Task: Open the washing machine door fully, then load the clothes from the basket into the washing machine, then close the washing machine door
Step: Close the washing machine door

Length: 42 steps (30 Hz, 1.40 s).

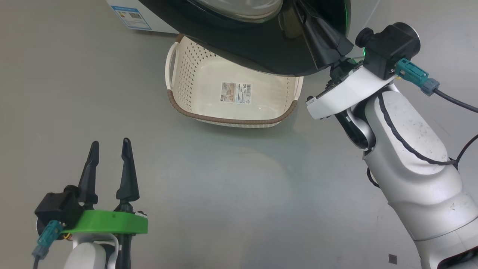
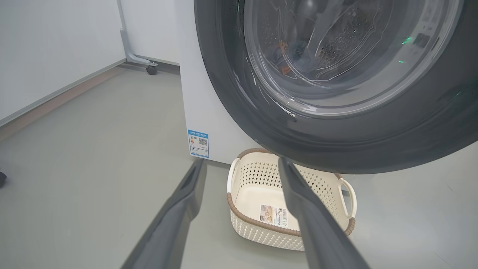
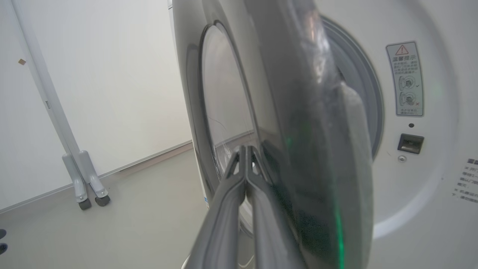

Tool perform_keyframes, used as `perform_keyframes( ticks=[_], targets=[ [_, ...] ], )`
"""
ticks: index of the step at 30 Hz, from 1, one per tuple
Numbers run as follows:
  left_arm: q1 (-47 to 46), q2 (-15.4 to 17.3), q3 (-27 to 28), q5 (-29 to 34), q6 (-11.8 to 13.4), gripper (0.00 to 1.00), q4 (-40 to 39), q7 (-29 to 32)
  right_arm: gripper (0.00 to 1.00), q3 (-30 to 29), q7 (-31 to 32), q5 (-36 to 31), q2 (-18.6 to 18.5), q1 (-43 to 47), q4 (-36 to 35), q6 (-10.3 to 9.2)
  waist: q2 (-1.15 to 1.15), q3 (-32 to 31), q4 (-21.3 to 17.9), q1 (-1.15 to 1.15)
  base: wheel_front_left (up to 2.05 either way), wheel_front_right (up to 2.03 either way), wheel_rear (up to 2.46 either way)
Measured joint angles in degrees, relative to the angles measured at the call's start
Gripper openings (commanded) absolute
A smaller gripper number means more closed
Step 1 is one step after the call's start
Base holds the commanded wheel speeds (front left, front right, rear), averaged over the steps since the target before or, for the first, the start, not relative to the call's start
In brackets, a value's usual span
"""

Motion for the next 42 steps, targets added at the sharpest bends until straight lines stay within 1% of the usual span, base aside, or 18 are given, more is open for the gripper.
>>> perform_keyframes(
  ticks=[4, 13, 19, 25, 32, 37, 42],
  targets=[
    [-0.5, 0.0, -0.2, 0.0, 0.0, 1.0, -0.1, 0.0, 0.0, -0.7, 0.0, 0.0, 0.2, -1.1, -0.2, 0.47, 0.0, 1.2, -0.5, 0.0, 0.0, 0.0, 0.0],
    [-1.9, -0.1, -1.0, 0.0, -0.5, 1.0, -0.6, 0.0, 0.0, -2.9, 0.0, -0.2, 0.1, -3.5, -0.4, 0.47, 0.0, 3.7, -1.2, 0.0, 0.0, 0.0, 0.0],
    [-2.8, -0.1, -2.0, 0.1, -0.5, 1.0, -0.6, 0.0, 0.0, -4.6, 0.0, -0.5, -0.9, -4.5, -0.3, 0.47, 0.0, 4.7, -0.8, 0.0, 0.0, 0.0, 0.0],
    [-4.5, -0.2, -4.1, 0.0, -1.1, 1.0, -0.4, 0.0, 0.0, -6.1, 0.0, -1.2, -2.7, -5.5, -0.1, 0.47, 0.0, 5.5, 0.7, 0.0, 0.0, 0.0, 0.0],
    [-5.9, -0.3, -4.4, 0.1, -1.5, 1.0, -1.1, 0.0, 0.0, -6.3, 0.0, -1.8, -3.3, -9.3, 0.1, 0.47, 0.0, 7.2, 2.8, 0.0, 0.0, 0.0, 0.0],
    [-6.5, -0.4, -4.2, -0.8, -1.5, 1.0, -1.8, 0.0, 0.0, -7.1, 0.0, -2.6, -4.6, -13.5, -0.4, 0.47, 0.0, 9.3, 4.0, -0.01, 0.0, 0.0, 0.0],
    [-6.5, -0.4, -4.1, -2.0, -1.5, 1.0, -1.7, 0.0, 0.0, -7.4, 0.0, -3.6, -6.6, -15.0, -0.3, 0.47, 0.0, 10.3, 4.6, 0.0, 0.0, 0.0, 0.0]
  ],
)
